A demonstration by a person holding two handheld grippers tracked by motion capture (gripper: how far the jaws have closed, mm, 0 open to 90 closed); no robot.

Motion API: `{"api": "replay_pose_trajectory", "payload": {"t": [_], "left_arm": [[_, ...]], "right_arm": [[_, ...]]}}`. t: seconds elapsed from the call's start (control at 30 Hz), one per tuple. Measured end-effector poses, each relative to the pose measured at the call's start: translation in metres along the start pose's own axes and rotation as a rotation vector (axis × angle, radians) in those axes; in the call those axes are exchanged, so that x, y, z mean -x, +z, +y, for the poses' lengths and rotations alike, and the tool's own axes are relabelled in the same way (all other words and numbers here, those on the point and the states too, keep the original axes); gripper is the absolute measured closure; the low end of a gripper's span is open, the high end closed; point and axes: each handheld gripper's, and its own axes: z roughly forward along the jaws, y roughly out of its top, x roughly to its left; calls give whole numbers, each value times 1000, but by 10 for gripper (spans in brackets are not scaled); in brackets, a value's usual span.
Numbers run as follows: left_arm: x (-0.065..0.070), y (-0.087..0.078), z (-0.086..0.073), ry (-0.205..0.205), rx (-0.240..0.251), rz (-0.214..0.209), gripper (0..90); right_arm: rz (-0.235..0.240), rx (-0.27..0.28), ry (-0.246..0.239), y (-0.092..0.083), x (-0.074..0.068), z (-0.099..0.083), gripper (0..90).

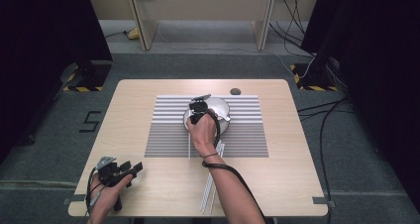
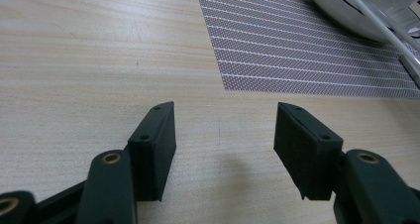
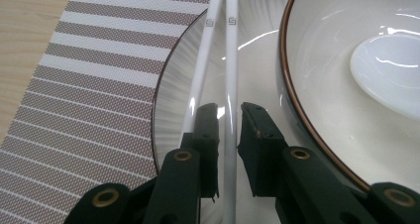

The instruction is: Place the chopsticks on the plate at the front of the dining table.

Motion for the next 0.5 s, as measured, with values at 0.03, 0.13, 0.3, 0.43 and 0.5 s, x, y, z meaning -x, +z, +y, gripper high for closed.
{"api": "replay_pose_trajectory", "payload": {"t": [0.03,0.13,0.3,0.43,0.5], "left_arm": [[0,0,0,0,0,0,411],[0,0,0,0,0,1,411],[0,0,0,3,-1,3,411],[1,0,0,4,0,4,411],[1,0,0,4,0,4,411]], "right_arm": [[2,-1,0,-3,0,-1,770],[13,-1,-6,-9,0,-4,767],[25,-14,-11,-22,3,-11,773],[45,-26,-3,-32,8,-18,769],[53,-25,0,-36,10,-20,769]]}}
